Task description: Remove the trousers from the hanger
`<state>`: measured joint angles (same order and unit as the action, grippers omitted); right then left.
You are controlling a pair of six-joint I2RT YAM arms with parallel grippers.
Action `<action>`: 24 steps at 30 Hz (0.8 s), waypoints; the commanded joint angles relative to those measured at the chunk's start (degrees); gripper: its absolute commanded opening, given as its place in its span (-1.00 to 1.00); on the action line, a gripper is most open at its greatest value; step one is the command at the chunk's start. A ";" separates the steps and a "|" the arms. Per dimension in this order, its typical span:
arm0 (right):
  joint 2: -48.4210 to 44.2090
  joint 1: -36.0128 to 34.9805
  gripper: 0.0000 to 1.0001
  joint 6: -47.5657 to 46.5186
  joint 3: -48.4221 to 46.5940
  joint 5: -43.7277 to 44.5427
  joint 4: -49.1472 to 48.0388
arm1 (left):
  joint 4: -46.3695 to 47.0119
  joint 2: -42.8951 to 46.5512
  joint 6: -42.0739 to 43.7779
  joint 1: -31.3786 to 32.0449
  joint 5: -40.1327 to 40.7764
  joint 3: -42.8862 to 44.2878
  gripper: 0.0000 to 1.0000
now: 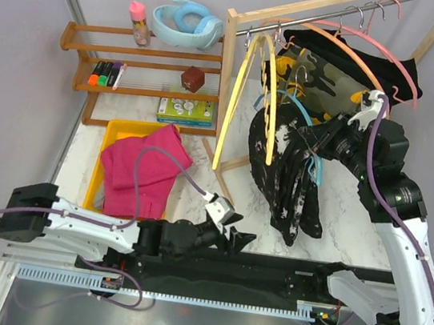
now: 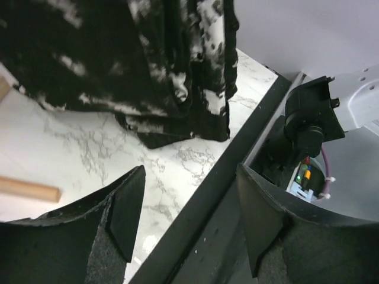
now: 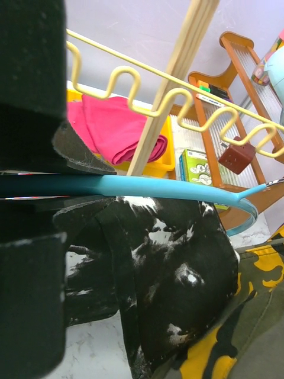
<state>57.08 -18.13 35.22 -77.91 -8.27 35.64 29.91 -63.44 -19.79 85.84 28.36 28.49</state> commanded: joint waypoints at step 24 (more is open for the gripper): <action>-16.47 0.11 -1.00 4.68 9.88 -6.93 -2.42 | 4.72 -27.87 16.10 5.48 28.32 32.94 0.66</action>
<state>43.40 -18.13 37.87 -67.61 -13.37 39.90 35.59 -89.12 -5.82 90.83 51.07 56.86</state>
